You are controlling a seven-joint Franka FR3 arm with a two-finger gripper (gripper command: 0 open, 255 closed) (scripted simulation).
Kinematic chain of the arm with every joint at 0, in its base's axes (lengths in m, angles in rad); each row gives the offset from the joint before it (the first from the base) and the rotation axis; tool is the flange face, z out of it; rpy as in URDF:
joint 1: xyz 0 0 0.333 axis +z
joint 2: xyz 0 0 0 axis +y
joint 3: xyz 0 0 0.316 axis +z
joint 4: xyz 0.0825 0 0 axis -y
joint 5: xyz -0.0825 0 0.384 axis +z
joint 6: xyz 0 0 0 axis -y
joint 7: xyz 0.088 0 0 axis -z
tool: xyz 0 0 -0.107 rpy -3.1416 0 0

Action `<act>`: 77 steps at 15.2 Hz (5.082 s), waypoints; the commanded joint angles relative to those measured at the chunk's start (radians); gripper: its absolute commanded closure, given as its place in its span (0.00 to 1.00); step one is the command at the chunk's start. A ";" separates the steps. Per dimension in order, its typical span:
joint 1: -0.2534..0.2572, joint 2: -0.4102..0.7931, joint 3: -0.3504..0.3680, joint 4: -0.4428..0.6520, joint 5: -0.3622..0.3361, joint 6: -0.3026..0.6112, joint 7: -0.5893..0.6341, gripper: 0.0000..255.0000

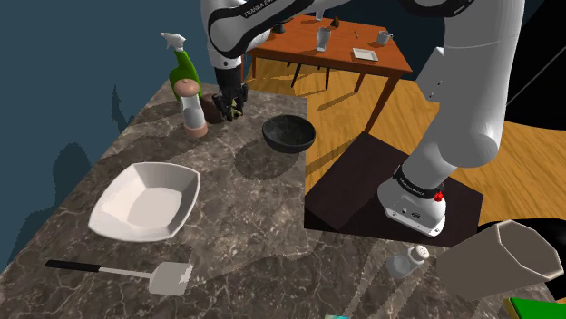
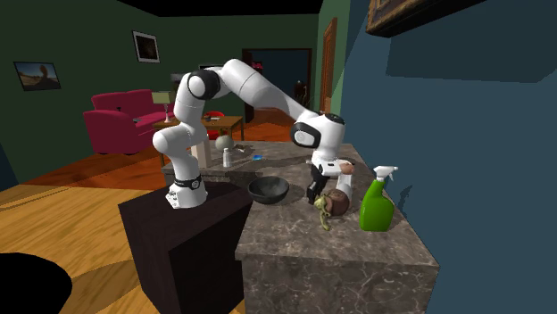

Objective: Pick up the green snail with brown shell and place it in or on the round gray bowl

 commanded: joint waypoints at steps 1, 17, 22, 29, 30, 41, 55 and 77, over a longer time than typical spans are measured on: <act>-0.001 -0.013 0.001 0.007 0.001 -0.020 0.001 1.00; -0.005 -0.098 0.006 0.101 0.010 -0.198 0.010 1.00; -0.006 -0.115 0.007 0.144 0.011 -0.258 0.013 1.00; -0.014 -0.255 0.013 -0.008 0.032 -0.244 0.009 1.00; -0.016 -0.297 0.015 -0.065 0.039 -0.229 0.006 1.00; -0.008 -0.735 0.022 -0.578 0.120 -0.151 -0.024 1.00; 0.011 -0.847 0.034 -0.825 0.157 -0.016 -0.041 1.00; 0.001 -0.857 0.022 -0.753 0.144 -0.099 -0.042 0.00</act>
